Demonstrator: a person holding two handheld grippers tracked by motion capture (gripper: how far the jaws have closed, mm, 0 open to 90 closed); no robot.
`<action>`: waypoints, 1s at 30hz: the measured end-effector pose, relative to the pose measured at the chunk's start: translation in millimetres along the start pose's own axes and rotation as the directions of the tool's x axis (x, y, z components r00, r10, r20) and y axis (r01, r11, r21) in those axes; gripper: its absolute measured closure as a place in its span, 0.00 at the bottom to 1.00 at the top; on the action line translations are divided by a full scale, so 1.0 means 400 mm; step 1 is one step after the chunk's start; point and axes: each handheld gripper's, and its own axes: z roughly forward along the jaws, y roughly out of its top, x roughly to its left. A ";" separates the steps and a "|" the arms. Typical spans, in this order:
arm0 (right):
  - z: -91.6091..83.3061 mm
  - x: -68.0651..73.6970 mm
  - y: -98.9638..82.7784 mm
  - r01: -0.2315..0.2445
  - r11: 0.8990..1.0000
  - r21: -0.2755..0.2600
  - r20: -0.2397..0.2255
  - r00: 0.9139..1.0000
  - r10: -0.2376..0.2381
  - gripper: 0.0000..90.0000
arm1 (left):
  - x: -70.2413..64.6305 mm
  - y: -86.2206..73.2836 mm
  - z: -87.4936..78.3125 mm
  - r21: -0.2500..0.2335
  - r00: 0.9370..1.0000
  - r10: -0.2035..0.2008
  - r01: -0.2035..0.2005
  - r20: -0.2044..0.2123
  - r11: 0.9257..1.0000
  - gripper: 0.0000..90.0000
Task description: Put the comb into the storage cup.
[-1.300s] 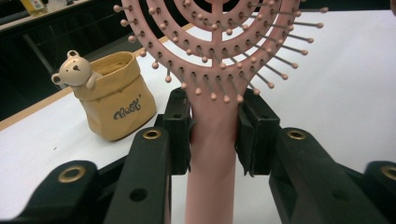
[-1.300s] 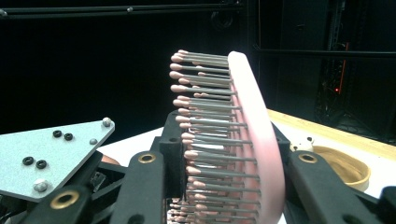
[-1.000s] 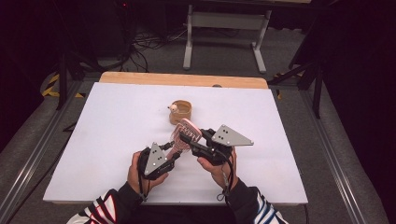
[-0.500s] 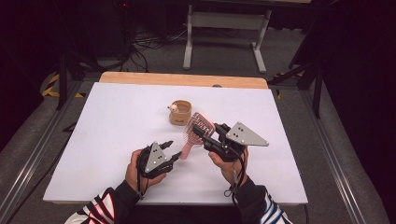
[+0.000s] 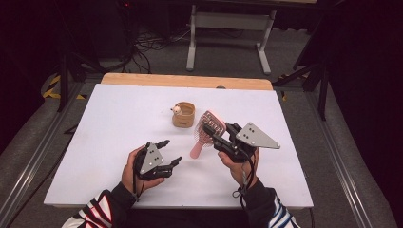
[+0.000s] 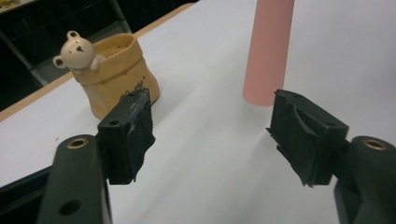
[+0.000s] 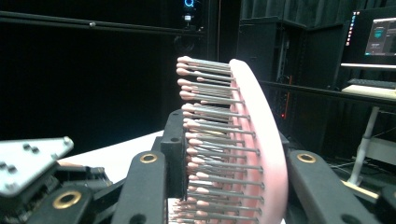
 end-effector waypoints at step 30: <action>-0.019 -0.012 0.012 0.036 0.999 -0.002 0.032 0.999 -0.036 0.71 | 0.057 -0.012 -0.079 -0.031 1.000 0.015 -0.015 0.003 0.999 0.13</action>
